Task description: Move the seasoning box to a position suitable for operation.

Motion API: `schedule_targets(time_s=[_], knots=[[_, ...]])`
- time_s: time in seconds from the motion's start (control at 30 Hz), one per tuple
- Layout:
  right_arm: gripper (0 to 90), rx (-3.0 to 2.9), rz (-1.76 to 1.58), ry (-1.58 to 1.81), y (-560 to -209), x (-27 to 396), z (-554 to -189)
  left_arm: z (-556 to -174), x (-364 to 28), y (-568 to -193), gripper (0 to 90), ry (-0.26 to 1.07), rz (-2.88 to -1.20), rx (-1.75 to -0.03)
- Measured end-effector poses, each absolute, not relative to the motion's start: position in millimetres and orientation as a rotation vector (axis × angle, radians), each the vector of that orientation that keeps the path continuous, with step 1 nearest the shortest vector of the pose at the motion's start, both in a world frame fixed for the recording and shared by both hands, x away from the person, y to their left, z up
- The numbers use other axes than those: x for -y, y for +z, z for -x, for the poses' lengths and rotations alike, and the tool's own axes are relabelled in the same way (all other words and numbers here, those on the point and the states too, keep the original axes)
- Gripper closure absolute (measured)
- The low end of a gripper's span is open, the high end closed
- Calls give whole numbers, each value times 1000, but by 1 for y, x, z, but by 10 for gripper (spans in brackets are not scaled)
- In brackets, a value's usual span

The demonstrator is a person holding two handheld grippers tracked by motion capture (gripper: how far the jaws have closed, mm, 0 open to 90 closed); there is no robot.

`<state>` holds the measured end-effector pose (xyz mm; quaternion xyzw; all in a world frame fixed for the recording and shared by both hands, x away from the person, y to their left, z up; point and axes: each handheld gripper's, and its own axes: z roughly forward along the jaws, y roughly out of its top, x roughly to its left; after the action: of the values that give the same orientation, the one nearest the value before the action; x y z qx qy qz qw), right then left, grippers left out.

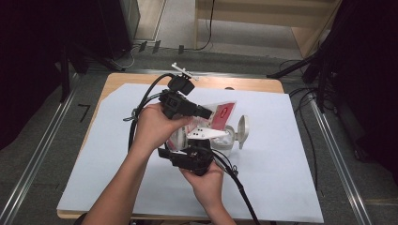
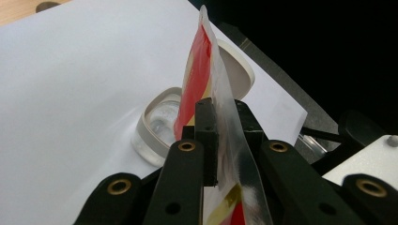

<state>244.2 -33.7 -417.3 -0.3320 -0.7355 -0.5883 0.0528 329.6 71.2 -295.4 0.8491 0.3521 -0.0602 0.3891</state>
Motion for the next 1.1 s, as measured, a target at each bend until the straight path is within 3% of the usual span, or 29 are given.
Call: schedule_targets(time_s=[1.1], knots=[[631, 2296, 984, -1803, -417, 35, -243, -336, -69, -295, 849, -181, -2182, -885]])
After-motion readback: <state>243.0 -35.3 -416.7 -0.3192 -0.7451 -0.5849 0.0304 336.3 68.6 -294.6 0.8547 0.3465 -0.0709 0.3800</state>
